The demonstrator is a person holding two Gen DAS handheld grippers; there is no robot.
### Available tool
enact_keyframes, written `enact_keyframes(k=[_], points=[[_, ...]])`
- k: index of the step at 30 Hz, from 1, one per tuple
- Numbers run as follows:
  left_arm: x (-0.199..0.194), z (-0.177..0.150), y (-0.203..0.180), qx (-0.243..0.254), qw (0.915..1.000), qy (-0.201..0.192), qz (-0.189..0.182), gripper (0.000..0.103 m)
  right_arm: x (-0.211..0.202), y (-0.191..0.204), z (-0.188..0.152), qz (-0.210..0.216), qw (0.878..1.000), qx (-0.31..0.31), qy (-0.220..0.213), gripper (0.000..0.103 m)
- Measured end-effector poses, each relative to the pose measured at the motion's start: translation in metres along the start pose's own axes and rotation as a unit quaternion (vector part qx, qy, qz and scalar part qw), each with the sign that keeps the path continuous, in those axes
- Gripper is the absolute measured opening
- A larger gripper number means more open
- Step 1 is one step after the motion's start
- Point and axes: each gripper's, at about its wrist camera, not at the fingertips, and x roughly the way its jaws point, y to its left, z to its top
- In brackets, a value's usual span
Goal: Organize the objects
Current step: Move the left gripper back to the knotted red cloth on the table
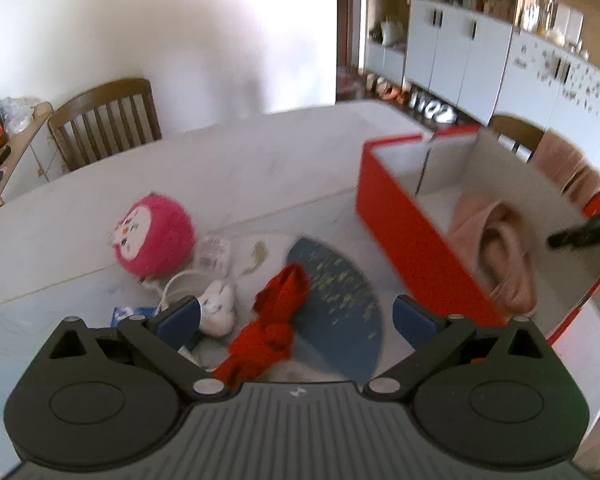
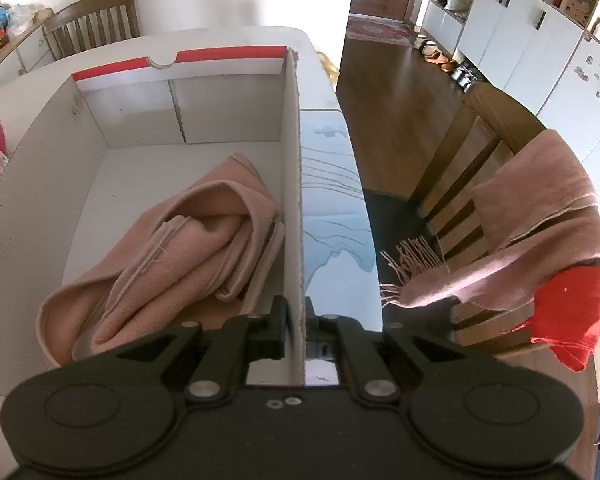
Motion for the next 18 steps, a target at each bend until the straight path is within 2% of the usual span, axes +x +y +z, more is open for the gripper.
enact_keyframes(k=[3, 9, 18], points=[[0.013, -0.008, 0.009, 0.009, 0.9999, 0.012, 0.002, 0.103, 0.001, 0.001, -0.001, -0.003, 1.000, 0.001, 0.002, 0.005], [0.043, -0.025, 0.021, 0.018, 0.9991, 0.032, -0.021, 0.103, 0.003, 0.003, -0.002, -0.008, 1.000, 0.000, 0.008, 0.006], [0.087, -0.036, 0.028, 0.033, 0.9972, 0.065, 0.019, 0.102, 0.005, 0.005, -0.001, -0.014, 1.000, -0.002, 0.012, 0.007]])
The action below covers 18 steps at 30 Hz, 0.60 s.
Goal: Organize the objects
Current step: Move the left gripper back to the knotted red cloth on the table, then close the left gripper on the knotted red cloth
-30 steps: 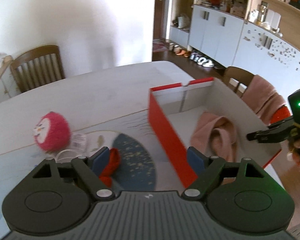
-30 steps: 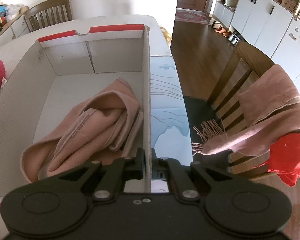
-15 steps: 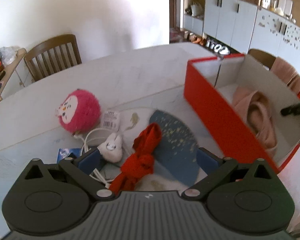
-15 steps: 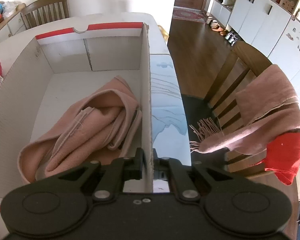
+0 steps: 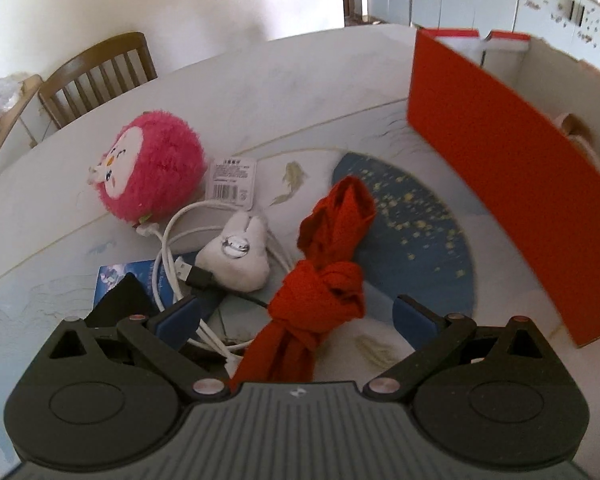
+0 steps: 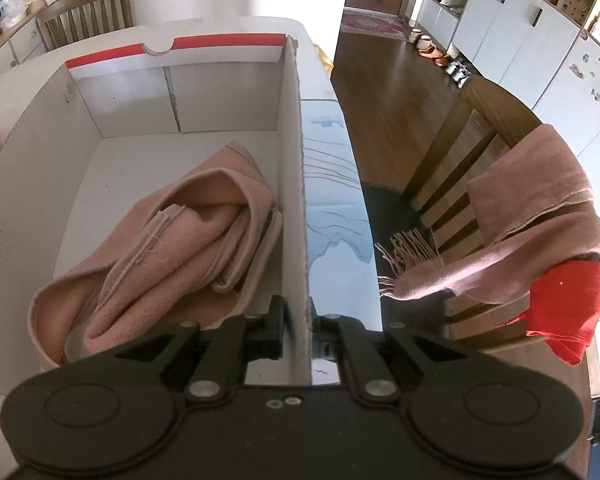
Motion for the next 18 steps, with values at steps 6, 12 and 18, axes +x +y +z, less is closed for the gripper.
enact_keyframes(k=[6, 12, 18], points=[[0.009, -0.001, 0.003, 0.000, 1.0000, 0.002, -0.008, 0.097, 0.002, 0.001, 0.000, -0.003, 1.000, 0.001, 0.004, 0.007], [0.018, 0.000, -0.002, 0.018, 0.9997, 0.016, -0.006, 0.063, 0.004, 0.003, 0.001, -0.008, 1.000, 0.001, 0.007, 0.007], [0.019, 0.001, -0.008, 0.029, 0.9994, 0.020, -0.003, 0.046, 0.004, 0.004, 0.000, -0.013, 1.000, 0.002, 0.004, 0.008]])
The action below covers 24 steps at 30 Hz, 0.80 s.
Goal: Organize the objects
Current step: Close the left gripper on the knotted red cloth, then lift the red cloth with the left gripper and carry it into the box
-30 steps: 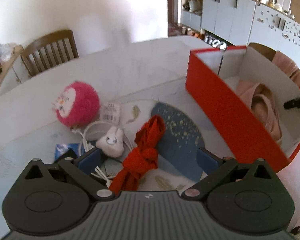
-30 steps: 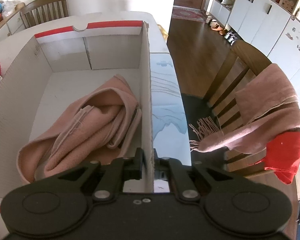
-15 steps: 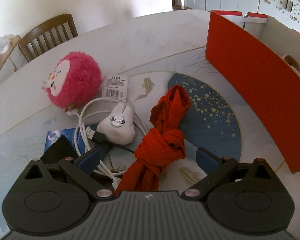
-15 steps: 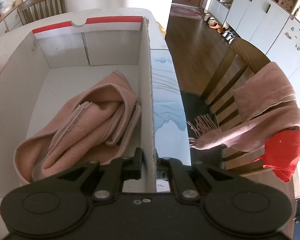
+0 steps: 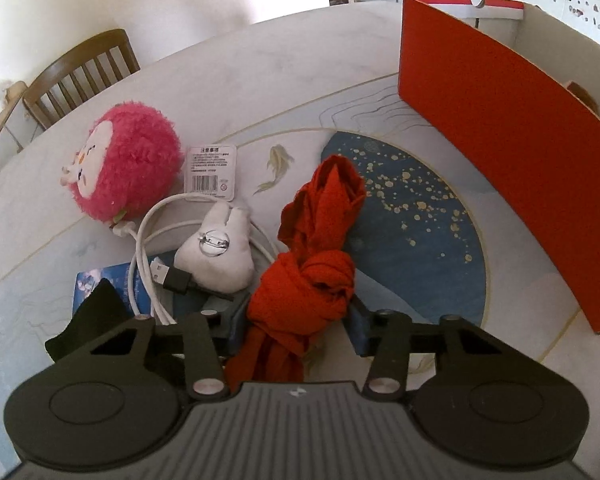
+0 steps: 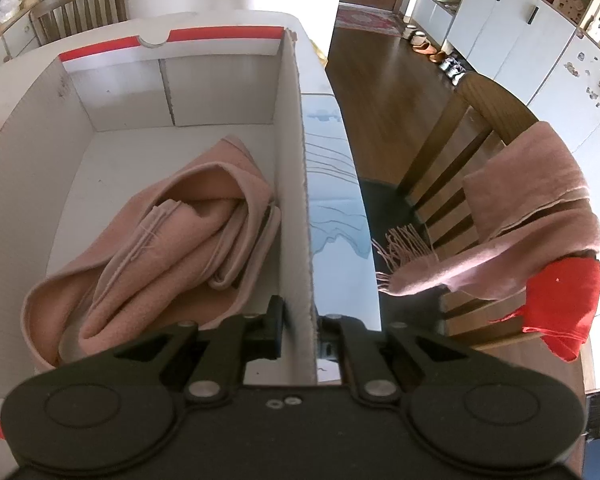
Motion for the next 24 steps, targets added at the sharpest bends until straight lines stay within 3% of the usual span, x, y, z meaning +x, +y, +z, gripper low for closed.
enact_keyframes(k=[9, 24], points=[[-0.013, 0.004, 0.002, -0.014, 0.9999, 0.000, -0.007, 0.036, -0.001, -0.001, 0.000, -0.003, 1.000, 0.008, 0.000, 0.007], [-0.087, 0.021, 0.003, -0.048, 0.9970, -0.023, -0.057, 0.035, -0.002, 0.001, -0.001, -0.005, 1.000, 0.020, 0.003, 0.007]])
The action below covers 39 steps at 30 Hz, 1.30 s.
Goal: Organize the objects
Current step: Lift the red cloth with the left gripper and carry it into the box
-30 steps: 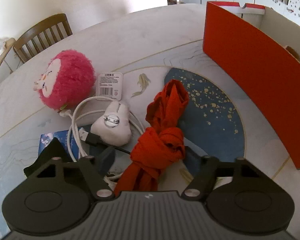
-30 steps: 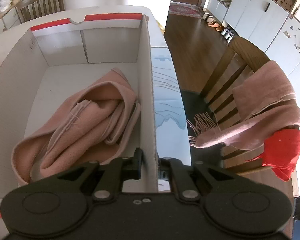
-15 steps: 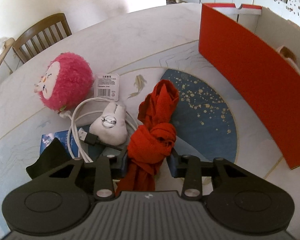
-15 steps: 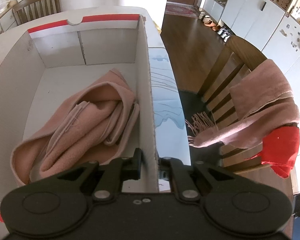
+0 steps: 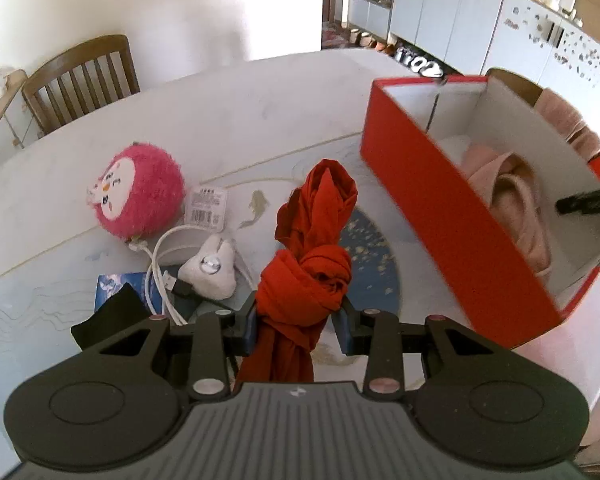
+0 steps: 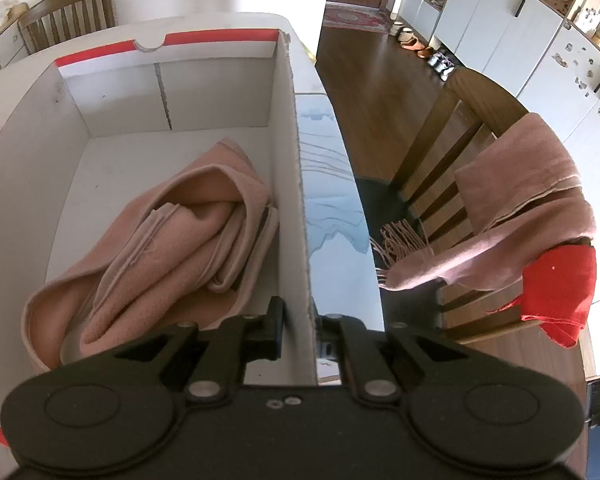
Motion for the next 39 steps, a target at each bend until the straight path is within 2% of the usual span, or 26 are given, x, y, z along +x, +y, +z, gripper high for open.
enact_keyframes(k=[8, 11, 19, 30, 34, 39], points=[[-0.032, 0.021, -0.028, -0.027, 0.9995, -0.011, -0.014, 0.035, -0.002, -0.004, 0.001, 0.025, 1.000, 0.008, 0.011, 0.003], [-0.040, 0.031, -0.044, -0.044, 0.9984, -0.017, -0.031, 0.035, -0.004, -0.005, 0.000, 0.034, 0.999, 0.003, 0.014, 0.002], [-0.053, 0.067, -0.095, -0.038, 0.9969, -0.041, -0.054, 0.036, -0.004, -0.009, 0.000, 0.052, 0.998, 0.005, 0.025, 0.001], [-0.020, 0.113, -0.154, -0.029, 0.9947, -0.041, -0.090, 0.036, -0.002, -0.013, -0.001, 0.068, 0.997, -0.004, 0.024, 0.002], [0.005, 0.120, -0.169, -0.023, 0.9966, -0.033, -0.072, 0.036, -0.002, -0.014, -0.002, 0.072, 0.997, -0.006, 0.024, 0.002], [0.041, 0.118, -0.183, -0.017, 0.9986, -0.003, -0.050, 0.036, -0.001, -0.015, -0.002, 0.074, 0.997, -0.007, 0.024, 0.002]])
